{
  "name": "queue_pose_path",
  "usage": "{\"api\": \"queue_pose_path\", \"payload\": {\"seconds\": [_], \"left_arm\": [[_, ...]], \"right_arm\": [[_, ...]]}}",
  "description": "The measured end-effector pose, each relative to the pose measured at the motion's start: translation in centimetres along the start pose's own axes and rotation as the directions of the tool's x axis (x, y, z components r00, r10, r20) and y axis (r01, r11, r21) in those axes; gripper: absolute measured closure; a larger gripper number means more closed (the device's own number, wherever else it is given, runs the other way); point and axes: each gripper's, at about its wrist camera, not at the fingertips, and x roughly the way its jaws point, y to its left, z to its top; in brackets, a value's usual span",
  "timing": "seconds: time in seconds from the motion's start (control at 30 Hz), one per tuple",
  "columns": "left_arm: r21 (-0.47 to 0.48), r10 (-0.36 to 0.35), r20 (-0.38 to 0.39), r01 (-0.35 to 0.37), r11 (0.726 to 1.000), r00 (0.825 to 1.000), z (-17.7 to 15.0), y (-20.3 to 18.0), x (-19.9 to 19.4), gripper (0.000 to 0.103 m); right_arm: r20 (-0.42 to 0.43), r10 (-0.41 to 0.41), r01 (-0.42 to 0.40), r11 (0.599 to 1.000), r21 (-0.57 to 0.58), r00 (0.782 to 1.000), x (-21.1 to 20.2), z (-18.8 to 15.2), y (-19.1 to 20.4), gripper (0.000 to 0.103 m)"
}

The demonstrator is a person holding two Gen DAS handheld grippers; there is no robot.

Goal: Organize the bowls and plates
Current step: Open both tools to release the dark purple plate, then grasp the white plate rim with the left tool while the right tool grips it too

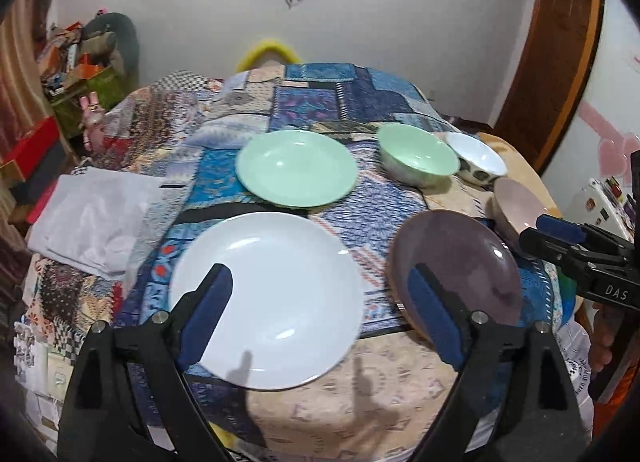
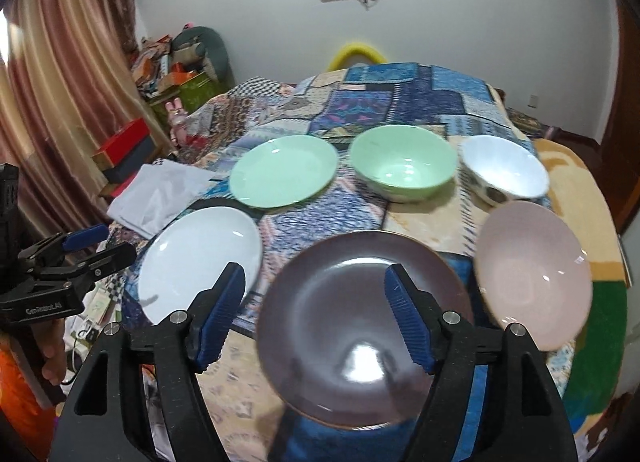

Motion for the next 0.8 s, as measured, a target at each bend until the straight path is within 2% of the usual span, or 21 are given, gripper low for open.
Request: {"api": "queue_pose_path", "payload": {"seconds": [0.17, 0.37, 0.63, 0.7, 0.8], "left_arm": [[-0.041, 0.037, -0.013, -0.038, 0.998, 0.999, -0.6, 3.1, 0.5, 0.013], [-0.102, 0.07, -0.07, -0.077, 0.992, 0.995, -1.7, 7.0, 2.3, 0.013], [-0.175, 0.061, -0.166, -0.09, 0.98, 0.984, -3.1, 11.3, 6.2, 0.013], [-0.196, 0.05, -0.183, -0.087, 0.977, 0.982, -3.5, 12.2, 7.1, 0.013], [-0.206, 0.04, -0.2, -0.082, 0.975, 0.979, -3.8, 12.9, 8.1, 0.022]], "right_arm": [[-0.037, 0.022, -0.024, 0.999, -0.041, 0.999, 2.4, 0.4, 2.3, 0.033], [-0.083, 0.038, -0.043, 0.997, -0.063, 0.996, 5.1, 0.5, 4.2, 0.033], [-0.174, 0.051, -0.064, 0.995, -0.072, 0.983, 9.7, 0.6, 5.4, 0.034], [-0.197, 0.058, -0.072, 0.995, -0.064, 0.979, 10.6, 0.6, 5.6, 0.037], [-0.222, 0.052, -0.07, 0.995, -0.073, 0.974, 11.8, 0.7, 5.8, 0.05]]}}
